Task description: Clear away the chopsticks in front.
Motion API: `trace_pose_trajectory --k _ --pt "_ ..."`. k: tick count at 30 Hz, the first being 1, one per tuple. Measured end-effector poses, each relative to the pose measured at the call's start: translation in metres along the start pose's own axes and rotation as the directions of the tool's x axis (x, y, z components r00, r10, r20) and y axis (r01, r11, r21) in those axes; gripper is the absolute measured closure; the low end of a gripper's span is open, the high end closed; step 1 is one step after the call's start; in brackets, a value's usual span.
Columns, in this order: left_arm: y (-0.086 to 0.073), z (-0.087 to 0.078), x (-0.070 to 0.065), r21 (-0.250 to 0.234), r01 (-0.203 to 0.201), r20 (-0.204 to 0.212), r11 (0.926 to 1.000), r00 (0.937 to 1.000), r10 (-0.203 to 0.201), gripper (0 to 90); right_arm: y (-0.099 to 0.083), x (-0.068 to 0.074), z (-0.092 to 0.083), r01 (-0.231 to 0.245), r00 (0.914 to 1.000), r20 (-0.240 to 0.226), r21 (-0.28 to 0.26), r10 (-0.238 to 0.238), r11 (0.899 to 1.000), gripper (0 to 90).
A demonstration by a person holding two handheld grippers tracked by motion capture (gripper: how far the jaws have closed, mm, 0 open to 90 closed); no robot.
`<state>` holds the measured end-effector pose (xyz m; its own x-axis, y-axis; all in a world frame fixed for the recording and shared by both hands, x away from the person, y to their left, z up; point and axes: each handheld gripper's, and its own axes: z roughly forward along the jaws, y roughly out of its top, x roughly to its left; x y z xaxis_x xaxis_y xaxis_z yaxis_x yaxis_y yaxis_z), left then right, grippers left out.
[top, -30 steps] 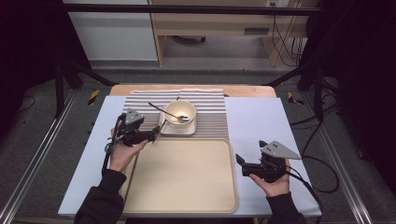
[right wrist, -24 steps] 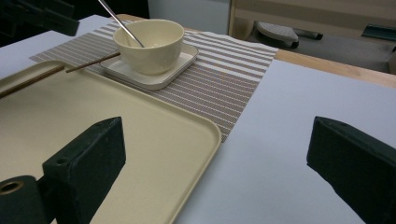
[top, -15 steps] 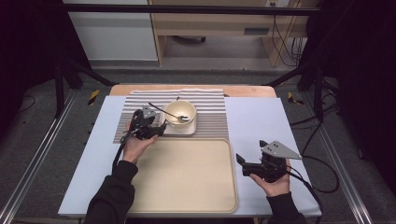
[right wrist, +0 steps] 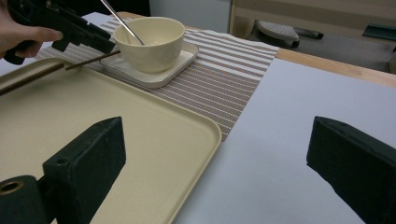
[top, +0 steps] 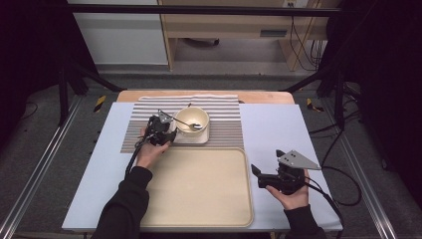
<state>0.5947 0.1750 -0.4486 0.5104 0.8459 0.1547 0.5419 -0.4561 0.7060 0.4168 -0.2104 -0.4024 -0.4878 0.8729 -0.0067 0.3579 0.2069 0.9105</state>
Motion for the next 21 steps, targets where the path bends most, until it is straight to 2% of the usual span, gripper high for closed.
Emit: trace_pose_trajectory --k 11,21 --pt "0.004 0.014 -0.004 0.02 0.025 0.009 0.9995 0.9997 -0.025 76.0 0.0 0.0 0.0 0.007 1.0 0.001 0.004 -0.007 1.0 4.9" --pt "0.003 0.02 -0.001 0.02 0.085 0.01 0.9962 0.9963 -0.085 83.0 -0.001 0.0 0.001 0.009 1.0 0.003 0.006 -0.009 1.0 4.8"
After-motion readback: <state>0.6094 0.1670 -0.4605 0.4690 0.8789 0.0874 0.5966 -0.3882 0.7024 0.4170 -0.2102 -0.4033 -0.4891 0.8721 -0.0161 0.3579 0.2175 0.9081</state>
